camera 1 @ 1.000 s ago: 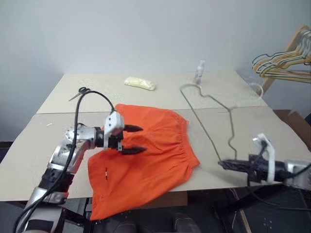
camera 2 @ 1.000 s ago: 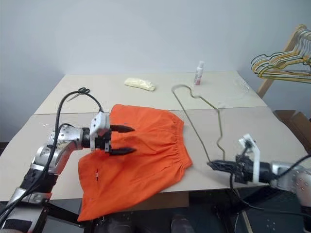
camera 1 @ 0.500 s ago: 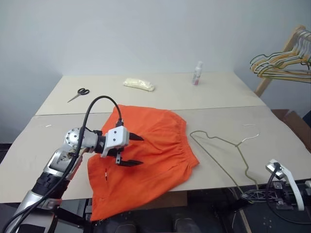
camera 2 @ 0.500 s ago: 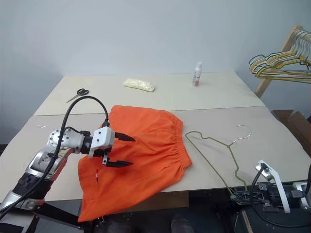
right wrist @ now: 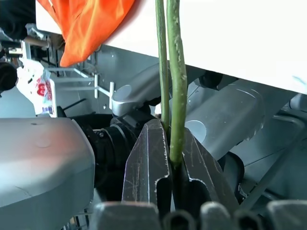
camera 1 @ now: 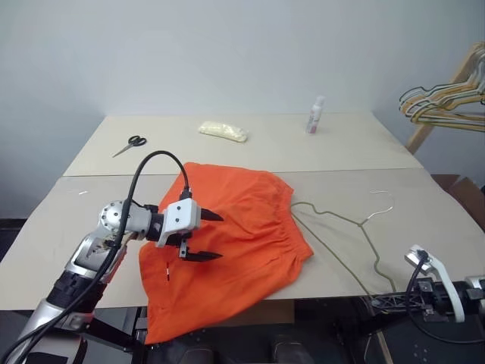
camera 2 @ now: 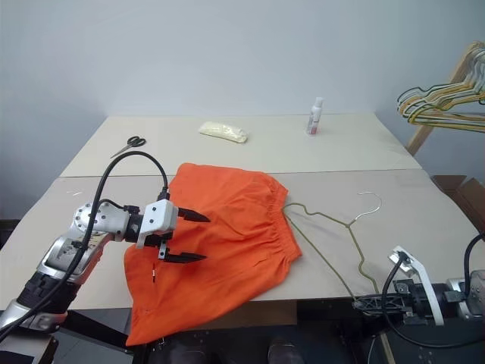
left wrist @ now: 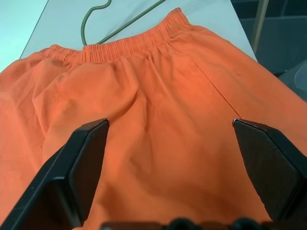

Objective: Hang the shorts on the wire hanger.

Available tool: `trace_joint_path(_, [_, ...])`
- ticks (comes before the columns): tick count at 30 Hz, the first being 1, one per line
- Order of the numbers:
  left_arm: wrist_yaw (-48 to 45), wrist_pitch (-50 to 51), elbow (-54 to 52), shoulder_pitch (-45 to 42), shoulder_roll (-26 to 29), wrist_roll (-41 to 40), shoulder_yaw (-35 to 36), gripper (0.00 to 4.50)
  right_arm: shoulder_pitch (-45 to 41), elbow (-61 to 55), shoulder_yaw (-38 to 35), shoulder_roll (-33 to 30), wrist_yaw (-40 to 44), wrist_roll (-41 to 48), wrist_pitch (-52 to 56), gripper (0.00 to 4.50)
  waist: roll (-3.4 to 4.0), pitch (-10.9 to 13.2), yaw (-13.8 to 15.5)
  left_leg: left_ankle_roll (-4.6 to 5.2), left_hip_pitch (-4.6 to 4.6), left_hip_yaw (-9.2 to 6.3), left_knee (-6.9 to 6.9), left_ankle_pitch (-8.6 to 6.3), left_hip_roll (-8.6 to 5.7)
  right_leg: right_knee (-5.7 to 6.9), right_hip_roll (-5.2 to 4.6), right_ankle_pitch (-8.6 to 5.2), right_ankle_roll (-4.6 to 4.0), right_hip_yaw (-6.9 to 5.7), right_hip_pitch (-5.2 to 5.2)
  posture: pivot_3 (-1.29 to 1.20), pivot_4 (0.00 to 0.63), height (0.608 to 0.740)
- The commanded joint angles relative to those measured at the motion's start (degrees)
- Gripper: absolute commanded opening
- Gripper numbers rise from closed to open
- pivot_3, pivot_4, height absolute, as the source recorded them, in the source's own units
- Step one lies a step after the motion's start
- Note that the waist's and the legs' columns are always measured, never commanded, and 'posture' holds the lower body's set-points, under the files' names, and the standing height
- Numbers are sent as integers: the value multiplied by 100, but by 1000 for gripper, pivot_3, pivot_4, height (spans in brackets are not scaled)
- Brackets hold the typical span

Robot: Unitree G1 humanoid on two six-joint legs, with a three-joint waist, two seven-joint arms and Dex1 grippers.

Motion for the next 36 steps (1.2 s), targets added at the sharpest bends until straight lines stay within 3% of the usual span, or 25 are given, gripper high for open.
trace_joint_path(1, [69,-52,-23,-90,0,11,85,4478,72,-247,-105,-193,289,136,44,0,0,0,2,0,0,0,0,0,0,0,0,0,0,0,0,-36,0,740])
trace_joint_path(7, [74,-111,12,-69,16,89,39,4478,180,-442,35,-399,574,50,-52,0,0,0,-10,0,1,3,1,0,2,1,1,1,2,3,0,-33,0,740])
trace_joint_path(18, [200,-191,-9,-3,-31,269,19,4478,-1240,724,903,127,291,-533,314,0,1,-1,12,0,-3,9,1,0,1,2,1,5,-2,8,-11,-5,0,740])
trace_joint_path(29, [311,-197,-89,120,-49,317,30,4478,-1714,1131,1271,316,828,-746,66,0,2,-2,71,0,-9,19,3,0,-1,4,0,30,-33,18,-24,6,0,740])
trace_joint_path(36, [323,-209,-65,75,-96,350,-21,4478,-2439,1824,1666,729,1043,-1061,56,0,3,-2,71,0,-7,30,3,0,0,4,3,38,-39,28,-27,11,0,740])
